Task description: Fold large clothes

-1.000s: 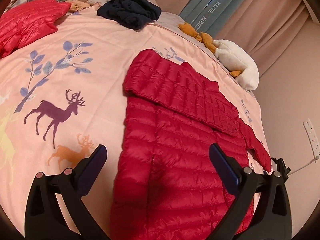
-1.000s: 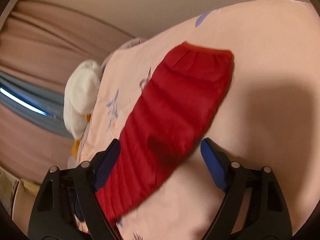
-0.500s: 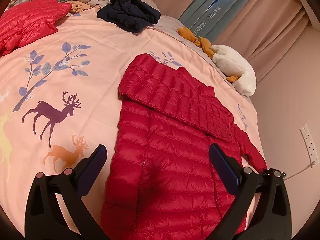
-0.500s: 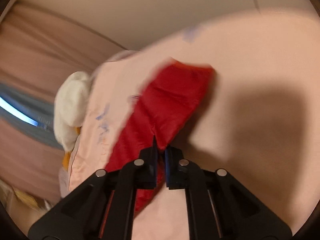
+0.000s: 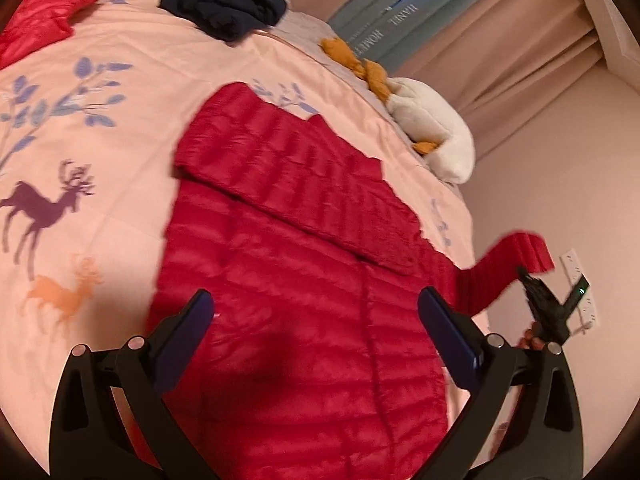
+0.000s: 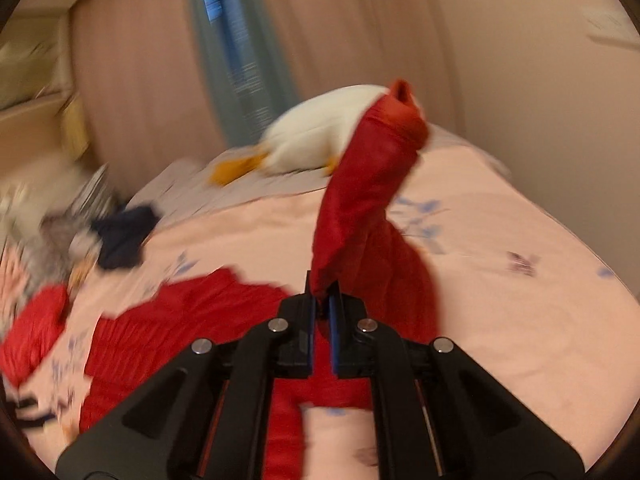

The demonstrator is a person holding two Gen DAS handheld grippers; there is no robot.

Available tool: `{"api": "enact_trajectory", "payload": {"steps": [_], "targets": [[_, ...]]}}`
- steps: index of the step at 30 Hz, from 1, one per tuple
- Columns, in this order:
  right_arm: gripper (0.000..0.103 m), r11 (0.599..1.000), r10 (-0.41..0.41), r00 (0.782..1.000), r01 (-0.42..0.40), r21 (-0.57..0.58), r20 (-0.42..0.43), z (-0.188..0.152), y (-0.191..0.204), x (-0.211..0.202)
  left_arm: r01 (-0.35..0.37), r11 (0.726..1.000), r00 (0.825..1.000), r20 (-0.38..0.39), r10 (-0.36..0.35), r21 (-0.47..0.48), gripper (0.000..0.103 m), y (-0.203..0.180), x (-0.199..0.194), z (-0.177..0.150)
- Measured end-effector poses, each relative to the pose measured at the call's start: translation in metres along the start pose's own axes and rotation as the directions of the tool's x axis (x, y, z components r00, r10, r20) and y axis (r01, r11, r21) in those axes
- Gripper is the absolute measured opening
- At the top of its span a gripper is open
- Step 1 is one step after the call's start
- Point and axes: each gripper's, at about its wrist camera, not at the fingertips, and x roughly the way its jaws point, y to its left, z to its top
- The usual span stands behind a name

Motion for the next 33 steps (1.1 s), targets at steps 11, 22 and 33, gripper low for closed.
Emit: {"api": "enact_trajectory", "payload": {"steps": [11,22,33], "targets": [[0.007,0.917,0.148,0.964,-0.217,-0.334,-0.221,-0.093,0.171,0.047,0.207,0.969,0.971,-0.094,-0.221,-0.138,0.102,-0.004,0.064,0.018],[0.07,0.901,0.139,0.923,-0.268,-0.341,-0.359,-0.14,0.19,0.068,0.299,0.9,0.916,-0.167,-0.364,-0.317,0.102,-0.001,0.14,0.021],[0.075,0.951,0.172,0.943,-0.234,-0.203,-0.284,-0.136,0.117,-0.005,0.229,0.946,0.948,-0.169,-0.27,-0.228,0.072,-0.026,0.17,0.027]]}}
